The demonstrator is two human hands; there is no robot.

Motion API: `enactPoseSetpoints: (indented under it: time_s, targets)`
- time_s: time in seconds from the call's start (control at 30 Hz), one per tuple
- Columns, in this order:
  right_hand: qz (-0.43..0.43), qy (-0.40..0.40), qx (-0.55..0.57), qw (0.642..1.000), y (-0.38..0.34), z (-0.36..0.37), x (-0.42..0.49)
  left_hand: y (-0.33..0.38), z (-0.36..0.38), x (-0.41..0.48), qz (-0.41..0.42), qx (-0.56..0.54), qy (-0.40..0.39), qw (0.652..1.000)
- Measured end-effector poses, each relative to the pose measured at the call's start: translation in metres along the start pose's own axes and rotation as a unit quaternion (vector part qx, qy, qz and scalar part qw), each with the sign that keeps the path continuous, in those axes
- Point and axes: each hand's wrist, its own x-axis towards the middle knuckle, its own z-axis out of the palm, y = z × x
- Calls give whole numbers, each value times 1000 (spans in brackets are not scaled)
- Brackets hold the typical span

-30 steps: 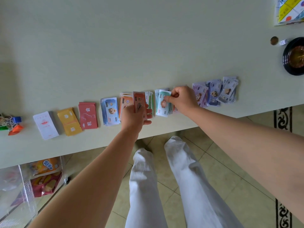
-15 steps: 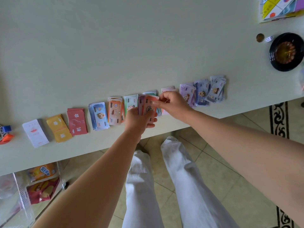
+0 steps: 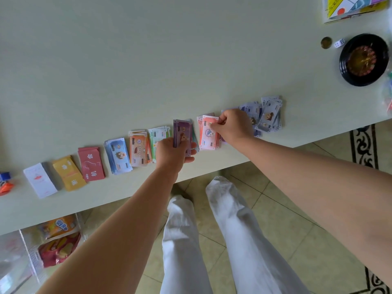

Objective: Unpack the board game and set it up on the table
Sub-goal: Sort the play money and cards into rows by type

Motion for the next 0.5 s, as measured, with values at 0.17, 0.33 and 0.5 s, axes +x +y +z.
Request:
enactPoseSetpoints:
  time_s: [0.17, 0.33, 0.5]
  targets:
    - [-20, 33, 11, 999, 1, -1, -4, 4, 11, -2, -7, -23, -16, 1000]
    - [-71, -114, 199, 971, 3, -16, -12, 11, 30, -3, -18, -33, -21, 999]
    - [-73, -105, 172, 977, 23, -31, -6, 20, 48, -5, -38, -30, -38, 998]
